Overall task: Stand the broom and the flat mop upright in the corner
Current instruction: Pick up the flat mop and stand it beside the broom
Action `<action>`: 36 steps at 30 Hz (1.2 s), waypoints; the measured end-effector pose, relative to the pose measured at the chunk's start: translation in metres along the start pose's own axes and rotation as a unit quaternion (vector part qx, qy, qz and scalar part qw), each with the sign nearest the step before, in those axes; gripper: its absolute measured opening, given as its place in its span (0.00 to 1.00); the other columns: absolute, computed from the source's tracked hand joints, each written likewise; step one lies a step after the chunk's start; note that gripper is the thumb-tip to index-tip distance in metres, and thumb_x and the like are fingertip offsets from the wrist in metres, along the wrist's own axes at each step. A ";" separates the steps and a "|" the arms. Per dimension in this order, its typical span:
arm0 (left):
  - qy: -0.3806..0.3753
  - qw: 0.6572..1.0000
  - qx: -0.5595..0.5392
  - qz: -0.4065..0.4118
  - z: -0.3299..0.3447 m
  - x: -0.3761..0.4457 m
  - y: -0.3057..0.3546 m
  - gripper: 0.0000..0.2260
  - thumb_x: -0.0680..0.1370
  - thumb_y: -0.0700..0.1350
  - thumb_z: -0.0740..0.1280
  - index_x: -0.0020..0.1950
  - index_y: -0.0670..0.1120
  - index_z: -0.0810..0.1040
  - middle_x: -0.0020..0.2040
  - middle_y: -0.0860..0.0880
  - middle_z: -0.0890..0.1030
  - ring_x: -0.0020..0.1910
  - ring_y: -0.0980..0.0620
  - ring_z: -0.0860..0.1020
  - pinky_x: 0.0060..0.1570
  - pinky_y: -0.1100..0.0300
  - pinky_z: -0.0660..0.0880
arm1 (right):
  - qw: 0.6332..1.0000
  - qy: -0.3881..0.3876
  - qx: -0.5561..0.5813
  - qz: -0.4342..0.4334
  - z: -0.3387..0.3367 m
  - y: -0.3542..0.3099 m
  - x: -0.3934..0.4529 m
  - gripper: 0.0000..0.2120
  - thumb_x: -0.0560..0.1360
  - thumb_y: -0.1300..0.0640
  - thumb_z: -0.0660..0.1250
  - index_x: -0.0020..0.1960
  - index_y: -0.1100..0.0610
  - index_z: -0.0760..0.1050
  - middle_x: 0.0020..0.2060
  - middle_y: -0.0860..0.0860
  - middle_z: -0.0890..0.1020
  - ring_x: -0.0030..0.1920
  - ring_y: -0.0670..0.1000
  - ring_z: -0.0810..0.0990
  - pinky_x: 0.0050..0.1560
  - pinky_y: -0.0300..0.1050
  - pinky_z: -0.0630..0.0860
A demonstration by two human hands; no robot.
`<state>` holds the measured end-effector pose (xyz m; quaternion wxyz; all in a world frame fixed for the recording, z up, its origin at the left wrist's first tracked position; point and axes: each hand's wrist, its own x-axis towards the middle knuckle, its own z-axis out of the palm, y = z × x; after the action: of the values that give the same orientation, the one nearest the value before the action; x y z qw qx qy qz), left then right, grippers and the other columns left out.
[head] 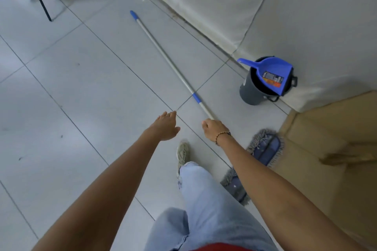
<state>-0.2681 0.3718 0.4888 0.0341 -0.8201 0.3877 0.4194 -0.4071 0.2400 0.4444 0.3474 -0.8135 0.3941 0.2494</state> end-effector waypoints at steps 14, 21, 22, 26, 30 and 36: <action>-0.038 0.996 -0.080 0.026 -0.185 0.187 -0.088 0.30 0.81 0.48 0.60 0.77 0.38 0.52 0.78 0.39 0.54 0.75 0.41 0.61 0.74 0.51 0.58 | 0.993 0.010 0.054 0.107 -0.092 -0.095 0.188 0.16 0.79 0.55 0.53 0.51 0.64 0.76 0.50 0.62 0.81 0.41 0.55 0.74 0.42 0.45 0.71; -0.098 0.954 -0.270 -0.088 -0.230 0.349 -0.155 0.23 0.80 0.47 0.62 0.73 0.39 0.64 0.69 0.40 0.71 0.67 0.42 0.72 0.67 0.51 0.68 | 0.961 0.019 0.148 0.235 -0.070 -0.103 0.308 0.17 0.80 0.57 0.51 0.49 0.65 0.75 0.42 0.62 0.79 0.38 0.56 0.74 0.38 0.43 0.68; -0.111 0.923 -0.350 -0.115 -0.232 0.363 -0.163 0.19 0.80 0.45 0.62 0.69 0.39 0.68 0.61 0.39 0.75 0.57 0.44 0.76 0.57 0.54 0.73 | 0.959 0.016 0.150 0.239 -0.068 -0.101 0.318 0.17 0.79 0.57 0.51 0.50 0.65 0.75 0.44 0.62 0.80 0.38 0.56 0.74 0.38 0.43 0.68; -0.096 0.800 -0.562 -0.190 -0.224 0.454 -0.184 0.09 0.81 0.40 0.57 0.44 0.47 0.73 0.47 0.48 0.72 0.43 0.49 0.70 0.48 0.58 0.68 | 0.952 0.021 0.149 0.268 -0.043 -0.078 0.380 0.14 0.79 0.57 0.53 0.50 0.63 0.76 0.46 0.61 0.82 0.40 0.56 0.74 0.39 0.43 0.68; -0.017 0.729 -0.642 -0.236 -0.178 0.550 -0.179 0.19 0.82 0.48 0.56 0.71 0.42 0.66 0.67 0.43 0.70 0.66 0.43 0.70 0.70 0.51 0.66 | 0.950 0.017 0.165 0.264 0.009 -0.055 0.455 0.14 0.78 0.57 0.57 0.56 0.61 0.76 0.54 0.58 0.81 0.52 0.58 0.80 0.48 0.45 0.75; -0.052 0.729 -0.630 -0.263 -0.075 0.681 -0.173 0.27 0.81 0.54 0.56 0.77 0.45 0.56 0.78 0.46 0.60 0.77 0.45 0.59 0.74 0.49 0.58 | 0.948 -0.007 0.156 0.277 0.107 0.003 0.560 0.24 0.76 0.56 0.62 0.70 0.60 0.63 0.67 0.59 0.70 0.66 0.60 0.70 0.66 0.56 0.70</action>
<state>0.1334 0.0506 0.0042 -0.3609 -0.6995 -0.1987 0.5840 -0.1069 0.0576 -0.0052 0.3894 -0.6063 0.6357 0.2768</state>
